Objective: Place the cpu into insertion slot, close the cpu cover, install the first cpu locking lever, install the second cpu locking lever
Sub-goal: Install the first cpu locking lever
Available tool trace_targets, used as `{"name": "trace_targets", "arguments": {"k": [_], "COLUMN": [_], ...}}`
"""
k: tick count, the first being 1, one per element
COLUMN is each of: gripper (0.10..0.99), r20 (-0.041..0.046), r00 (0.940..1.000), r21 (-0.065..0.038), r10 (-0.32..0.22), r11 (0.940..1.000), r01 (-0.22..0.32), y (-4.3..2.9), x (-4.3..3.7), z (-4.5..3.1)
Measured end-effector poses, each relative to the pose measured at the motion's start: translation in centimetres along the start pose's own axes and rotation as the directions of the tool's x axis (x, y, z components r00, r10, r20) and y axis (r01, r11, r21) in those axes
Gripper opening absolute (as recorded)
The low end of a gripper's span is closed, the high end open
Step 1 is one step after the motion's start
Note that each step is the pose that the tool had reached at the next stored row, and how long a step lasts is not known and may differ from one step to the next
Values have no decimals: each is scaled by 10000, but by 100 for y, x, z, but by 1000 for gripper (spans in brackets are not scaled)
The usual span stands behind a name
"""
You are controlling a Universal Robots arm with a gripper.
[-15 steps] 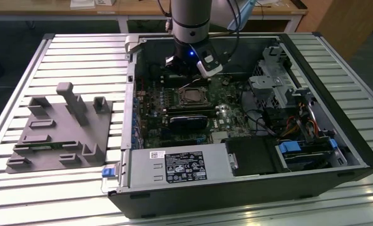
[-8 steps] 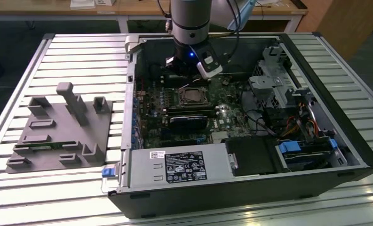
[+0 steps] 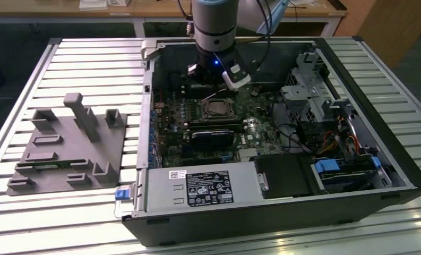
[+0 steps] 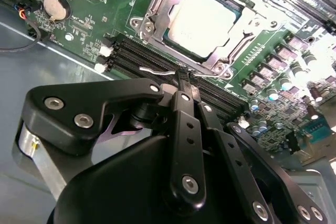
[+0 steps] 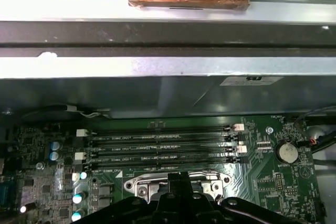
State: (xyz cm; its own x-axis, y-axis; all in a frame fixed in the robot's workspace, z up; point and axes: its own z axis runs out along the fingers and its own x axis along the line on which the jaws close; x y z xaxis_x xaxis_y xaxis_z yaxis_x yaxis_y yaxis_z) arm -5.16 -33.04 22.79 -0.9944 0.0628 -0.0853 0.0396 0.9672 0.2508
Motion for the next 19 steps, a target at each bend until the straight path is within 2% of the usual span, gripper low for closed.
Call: {"name": "trace_targets", "arguments": {"k": [4, 8, 13, 16, 19], "gripper": [106, 106, 106, 106, 106], "r20": [92, 218, 239, 293, 400], "r00": [9996, 9972, 9967, 9964, 9956], "r21": [25, 67, 88, 163, 240], "r10": [275, 715, 781, 793, 843], "r11": [9996, 9974, 9969, 9967, 9961], "r01": [-275, -717, -784, -798, -853], "y": [-6, -10, -11, -12, -13], "x": [2, 4, 4, 4, 5], "z": [20, 37, 38, 44, 55]}}
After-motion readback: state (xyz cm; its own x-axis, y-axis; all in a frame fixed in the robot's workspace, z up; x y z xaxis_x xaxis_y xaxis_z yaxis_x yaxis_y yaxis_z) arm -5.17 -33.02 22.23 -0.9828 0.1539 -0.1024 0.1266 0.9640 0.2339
